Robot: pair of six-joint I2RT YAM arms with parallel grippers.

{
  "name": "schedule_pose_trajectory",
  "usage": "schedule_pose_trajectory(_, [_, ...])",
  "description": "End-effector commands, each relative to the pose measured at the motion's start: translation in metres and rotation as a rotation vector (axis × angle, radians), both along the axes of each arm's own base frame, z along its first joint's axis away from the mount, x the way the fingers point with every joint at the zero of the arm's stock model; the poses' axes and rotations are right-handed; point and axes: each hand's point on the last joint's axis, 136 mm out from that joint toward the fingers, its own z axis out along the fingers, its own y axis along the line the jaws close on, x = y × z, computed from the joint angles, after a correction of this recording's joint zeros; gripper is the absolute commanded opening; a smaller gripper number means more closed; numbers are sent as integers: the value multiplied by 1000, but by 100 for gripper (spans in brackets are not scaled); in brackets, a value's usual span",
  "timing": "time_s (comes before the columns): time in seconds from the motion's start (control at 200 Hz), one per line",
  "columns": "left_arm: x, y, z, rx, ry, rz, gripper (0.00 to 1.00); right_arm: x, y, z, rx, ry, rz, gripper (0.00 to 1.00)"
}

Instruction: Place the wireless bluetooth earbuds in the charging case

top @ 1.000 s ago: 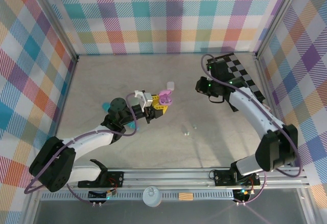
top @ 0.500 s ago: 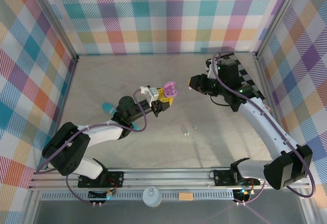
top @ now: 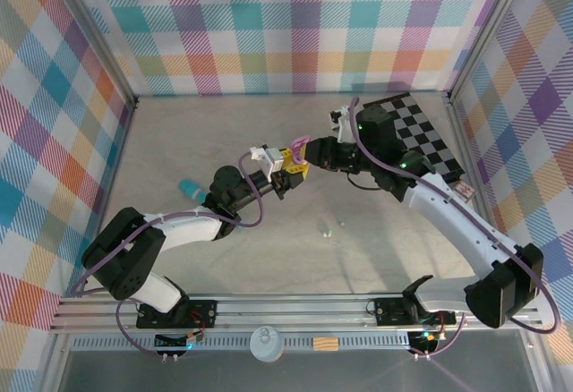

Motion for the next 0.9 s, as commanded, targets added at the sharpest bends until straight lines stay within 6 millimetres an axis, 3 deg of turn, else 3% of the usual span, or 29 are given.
schedule_pose_trajectory(0.0, [-6,-3,24,-59,-58,-17,15,6,10,15,29,-48,18,17])
schedule_pose_trajectory(0.345, [-11,-3,21,-37,-56,-35,15,15,12,20,26,-100,5,17])
schedule_pose_trajectory(0.7, [-12,0,32,-83,-55,-30,15,21,15,0,8,-61,-3,17])
schedule_pose_trajectory(0.895, [-4,3,32,-85,-34,14,15,16,20,1,45,-39,22,18])
